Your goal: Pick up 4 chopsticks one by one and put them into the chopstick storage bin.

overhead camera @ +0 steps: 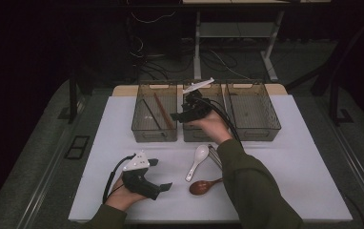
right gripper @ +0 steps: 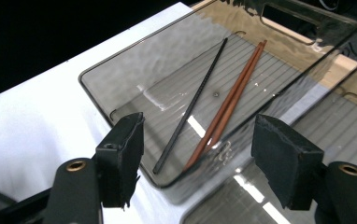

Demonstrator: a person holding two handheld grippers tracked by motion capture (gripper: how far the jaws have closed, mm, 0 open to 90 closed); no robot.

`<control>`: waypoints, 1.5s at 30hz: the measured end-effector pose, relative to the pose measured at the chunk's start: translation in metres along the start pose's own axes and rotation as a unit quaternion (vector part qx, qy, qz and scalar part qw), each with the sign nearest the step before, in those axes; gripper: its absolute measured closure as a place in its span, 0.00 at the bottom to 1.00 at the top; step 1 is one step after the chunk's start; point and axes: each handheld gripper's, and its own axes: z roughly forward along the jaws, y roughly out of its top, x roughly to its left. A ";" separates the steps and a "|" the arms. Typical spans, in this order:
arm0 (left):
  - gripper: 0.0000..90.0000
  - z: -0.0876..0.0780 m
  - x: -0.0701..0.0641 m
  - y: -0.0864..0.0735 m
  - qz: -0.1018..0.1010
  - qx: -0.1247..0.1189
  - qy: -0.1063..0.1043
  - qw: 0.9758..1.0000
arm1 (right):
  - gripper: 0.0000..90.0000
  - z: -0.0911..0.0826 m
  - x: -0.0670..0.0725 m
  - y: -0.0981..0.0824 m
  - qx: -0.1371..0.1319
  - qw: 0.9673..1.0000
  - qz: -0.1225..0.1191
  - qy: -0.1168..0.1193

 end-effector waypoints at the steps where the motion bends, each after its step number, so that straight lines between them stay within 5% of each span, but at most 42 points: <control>1: 0.00 0.000 0.000 0.000 -0.001 -0.002 0.000 1.000 | 0.36 -0.003 0.000 -0.001 0.000 1.000 0.000 0.002; 18: 0.00 0.000 0.002 -0.001 0.004 -0.001 0.003 1.000 | 0.36 -0.049 -0.001 -0.032 -0.009 1.000 -0.019 -0.006; 45: 0.00 -0.002 -0.001 -0.001 0.006 -0.004 0.006 1.000 | 0.40 -0.117 -0.022 -0.128 -0.009 0.999 0.018 -0.031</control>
